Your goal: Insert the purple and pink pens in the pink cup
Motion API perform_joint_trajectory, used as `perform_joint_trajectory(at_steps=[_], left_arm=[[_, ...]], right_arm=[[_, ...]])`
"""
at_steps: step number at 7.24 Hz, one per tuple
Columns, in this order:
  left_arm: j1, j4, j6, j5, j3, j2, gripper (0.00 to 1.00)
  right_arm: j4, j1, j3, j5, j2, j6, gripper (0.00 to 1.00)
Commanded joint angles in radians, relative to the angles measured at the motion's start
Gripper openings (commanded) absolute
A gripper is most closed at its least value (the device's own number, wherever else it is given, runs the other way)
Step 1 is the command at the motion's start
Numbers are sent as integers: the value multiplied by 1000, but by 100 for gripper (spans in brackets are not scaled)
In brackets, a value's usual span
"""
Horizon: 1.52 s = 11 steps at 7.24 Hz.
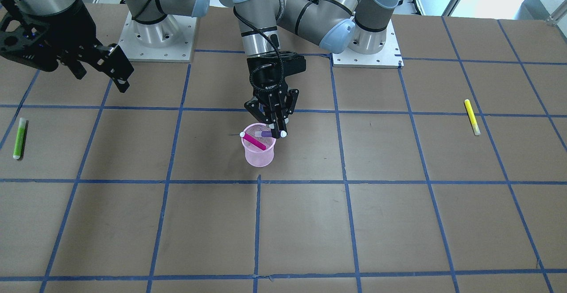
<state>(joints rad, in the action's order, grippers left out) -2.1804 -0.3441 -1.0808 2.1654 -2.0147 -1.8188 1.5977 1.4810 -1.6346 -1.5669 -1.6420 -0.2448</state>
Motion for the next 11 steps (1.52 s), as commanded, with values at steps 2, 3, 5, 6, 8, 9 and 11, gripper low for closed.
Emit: perform_joint_trajectory(at_steps=[2,3,5,6,8,9,11], left_arm=[[-22,0,-36,30,-2,-30,0],[-22,0,-37,31,-1,-34,0],[-27,-1,-39,36,-2,-40,0],[-27,-1,-39,36,-2,-43,4],[-27,-3,-41,36,-4,-45,26],[-27,-6,-41,37,-6,-45,60],[-27,-4,-41,50,-27,-42,80]], right_arm=[[10,41,-27,5,-19,-11,100],[11,41,-22,5,-19,-11,100],[10,62,2,10,-10,-11,100],[10,64,-4,8,-9,-13,100],[10,64,-8,11,-9,-13,100],[10,64,-8,11,-9,-13,100],[10,64,-10,10,-9,-14,100]])
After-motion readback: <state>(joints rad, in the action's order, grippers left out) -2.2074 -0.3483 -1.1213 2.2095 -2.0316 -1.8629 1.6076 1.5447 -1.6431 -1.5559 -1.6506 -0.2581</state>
